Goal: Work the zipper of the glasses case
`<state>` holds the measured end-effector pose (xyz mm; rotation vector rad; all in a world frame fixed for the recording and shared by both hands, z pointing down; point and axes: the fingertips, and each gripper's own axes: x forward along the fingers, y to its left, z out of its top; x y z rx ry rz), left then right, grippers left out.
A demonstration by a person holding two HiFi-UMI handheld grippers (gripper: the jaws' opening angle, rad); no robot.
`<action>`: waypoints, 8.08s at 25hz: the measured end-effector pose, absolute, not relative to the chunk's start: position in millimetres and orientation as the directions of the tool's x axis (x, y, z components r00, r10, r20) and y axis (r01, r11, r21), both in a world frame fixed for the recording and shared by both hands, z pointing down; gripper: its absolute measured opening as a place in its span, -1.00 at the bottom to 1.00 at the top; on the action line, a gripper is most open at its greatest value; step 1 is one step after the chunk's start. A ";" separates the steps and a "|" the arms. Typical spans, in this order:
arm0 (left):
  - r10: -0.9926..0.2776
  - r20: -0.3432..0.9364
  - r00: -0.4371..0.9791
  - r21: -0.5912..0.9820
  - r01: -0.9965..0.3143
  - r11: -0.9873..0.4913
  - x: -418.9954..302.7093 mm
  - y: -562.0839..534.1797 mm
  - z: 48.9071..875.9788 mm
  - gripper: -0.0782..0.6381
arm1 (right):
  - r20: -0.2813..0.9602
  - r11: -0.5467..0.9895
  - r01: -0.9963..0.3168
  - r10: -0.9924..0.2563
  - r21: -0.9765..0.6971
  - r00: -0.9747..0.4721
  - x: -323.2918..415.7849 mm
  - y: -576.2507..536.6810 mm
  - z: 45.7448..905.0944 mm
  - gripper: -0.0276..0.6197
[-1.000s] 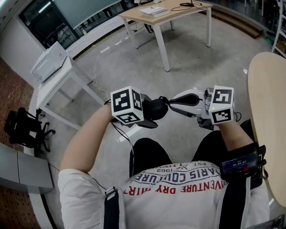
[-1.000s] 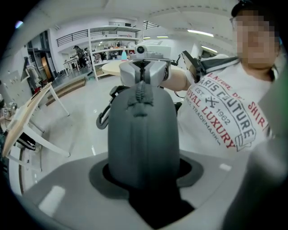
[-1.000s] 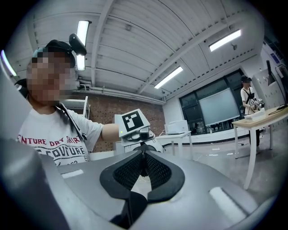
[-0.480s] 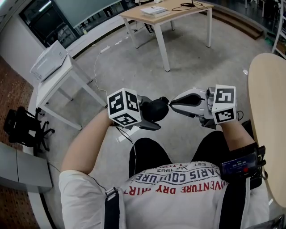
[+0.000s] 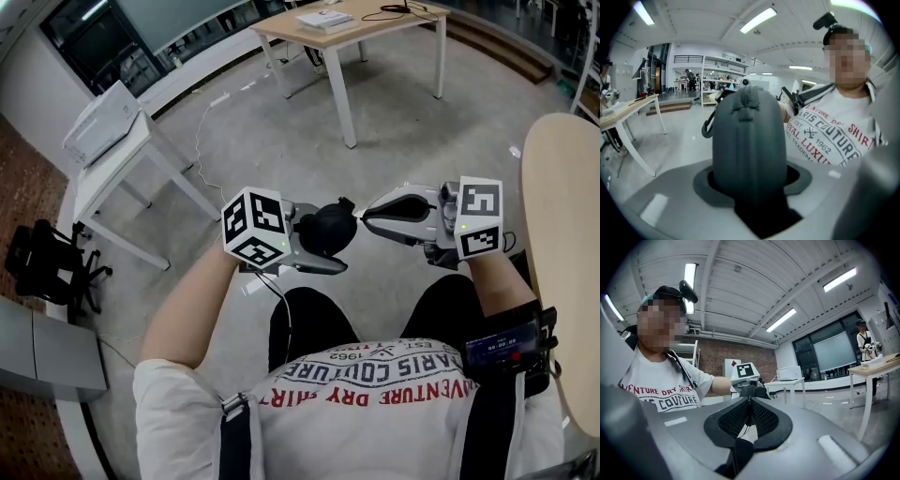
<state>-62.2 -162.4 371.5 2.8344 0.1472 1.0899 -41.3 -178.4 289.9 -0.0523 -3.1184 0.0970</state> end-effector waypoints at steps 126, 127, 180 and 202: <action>-0.609 -0.701 0.371 0.643 -0.039 -0.765 -163.8 -259.9 233.0 -0.10 | -0.375 0.902 0.020 -0.159 -0.431 -0.913 -85.4 -190.8 317.9 -0.86; -0.614 -0.701 0.363 0.648 -0.034 -0.760 -164.8 -260.9 234.5 -0.10 | -0.373 0.900 0.018 -0.163 -0.435 -0.913 -86.8 -190.4 319.3 -0.86; -0.709 0.124 0.694 0.108 -0.720 -0.686 -114.6 -225.9 387.6 -0.10 | 0.109 0.881 -0.459 -0.448 -0.114 -0.887 -41.8 -236.4 390.0 -0.92; -0.697 0.136 0.704 0.122 -0.710 -0.694 -110.5 -230.4 388.9 -0.10 | 0.114 0.886 -0.449 -0.437 -0.117 -0.892 -46.6 -236.1 391.4 -0.92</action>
